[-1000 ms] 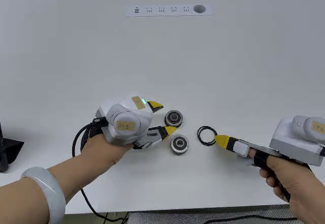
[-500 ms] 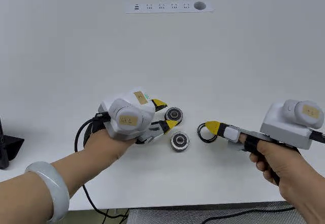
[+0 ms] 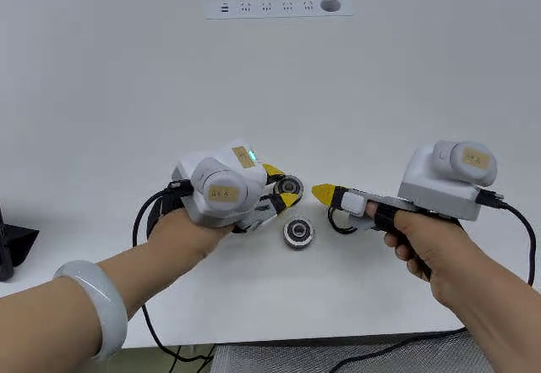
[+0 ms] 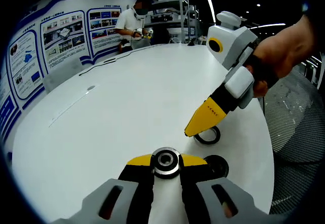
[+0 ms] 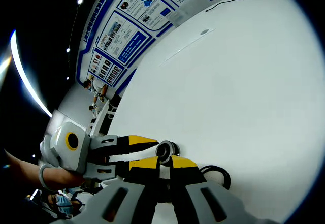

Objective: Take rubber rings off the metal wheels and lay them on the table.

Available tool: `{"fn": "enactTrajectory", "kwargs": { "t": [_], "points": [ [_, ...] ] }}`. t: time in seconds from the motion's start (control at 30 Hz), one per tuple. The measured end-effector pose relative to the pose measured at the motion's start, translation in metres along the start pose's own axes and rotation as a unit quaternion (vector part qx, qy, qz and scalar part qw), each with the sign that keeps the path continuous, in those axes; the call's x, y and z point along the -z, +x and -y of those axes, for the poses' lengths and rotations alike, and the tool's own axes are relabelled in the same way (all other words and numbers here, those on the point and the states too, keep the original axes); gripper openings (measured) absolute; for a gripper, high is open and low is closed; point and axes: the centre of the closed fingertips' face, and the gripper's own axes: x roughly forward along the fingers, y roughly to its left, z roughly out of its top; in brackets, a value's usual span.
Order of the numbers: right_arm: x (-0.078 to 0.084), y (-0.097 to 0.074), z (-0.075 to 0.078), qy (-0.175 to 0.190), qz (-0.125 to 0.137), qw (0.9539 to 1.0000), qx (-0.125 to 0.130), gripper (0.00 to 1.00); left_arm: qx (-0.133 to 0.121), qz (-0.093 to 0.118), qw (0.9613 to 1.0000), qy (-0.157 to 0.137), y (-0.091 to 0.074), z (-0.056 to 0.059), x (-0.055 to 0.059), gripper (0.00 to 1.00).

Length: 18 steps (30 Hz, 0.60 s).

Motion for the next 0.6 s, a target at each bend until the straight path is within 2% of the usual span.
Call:
{"fn": "enactTrajectory", "kwargs": {
  "t": [0.3,0.6],
  "points": [
    [0.0005,0.0063,-0.0022,-0.002,-0.006,1.0,-0.003,0.09,-0.001,-0.01,0.9999,0.001,0.0031,-0.0008,0.0027,0.17],
    [0.0007,0.0075,-0.0003,0.0,-0.006,1.0,-0.001,0.09,0.003,-0.011,0.9999,0.0,0.0039,-0.0006,0.0025,0.14]
  ]
}}
